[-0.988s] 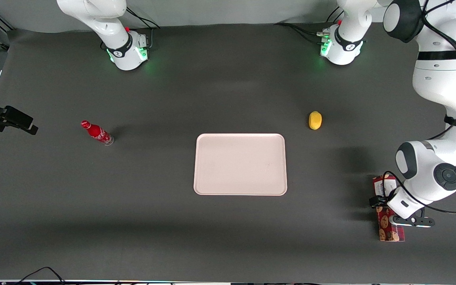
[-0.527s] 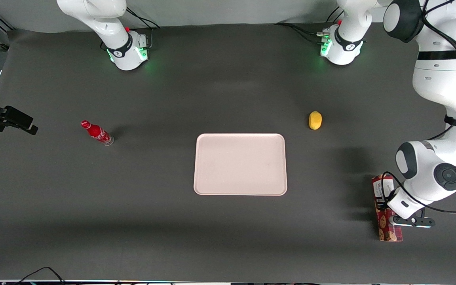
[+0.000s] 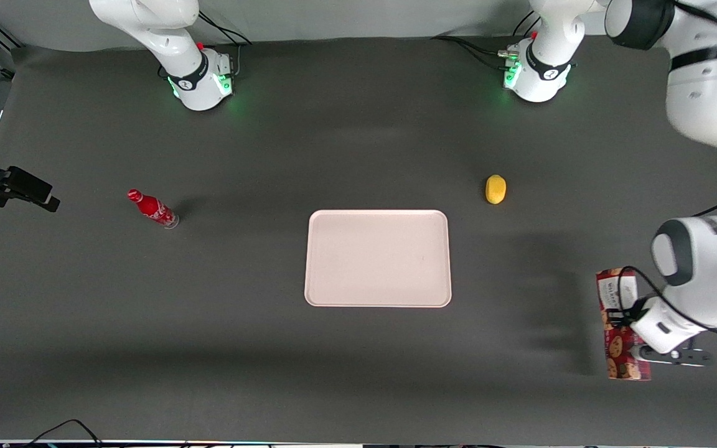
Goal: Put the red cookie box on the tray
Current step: 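Close the left gripper on the cookie box's end, then lift the box upright and carry it toward the pink tray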
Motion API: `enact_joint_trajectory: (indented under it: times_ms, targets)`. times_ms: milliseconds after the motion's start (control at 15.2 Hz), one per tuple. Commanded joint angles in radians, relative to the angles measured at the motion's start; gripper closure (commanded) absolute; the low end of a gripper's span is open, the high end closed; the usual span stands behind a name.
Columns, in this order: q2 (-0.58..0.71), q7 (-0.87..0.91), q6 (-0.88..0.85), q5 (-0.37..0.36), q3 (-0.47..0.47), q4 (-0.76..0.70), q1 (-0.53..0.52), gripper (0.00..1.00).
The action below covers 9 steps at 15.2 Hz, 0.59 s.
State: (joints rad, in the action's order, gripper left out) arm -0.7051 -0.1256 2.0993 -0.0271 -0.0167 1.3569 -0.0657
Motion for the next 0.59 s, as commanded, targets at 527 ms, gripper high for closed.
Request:
enact_joint_trajectory:
  times_ms: [527]
  targets:
    - [0.443,-0.003,-0.538,-0.013,-0.009,-0.025,0.01,1.0]
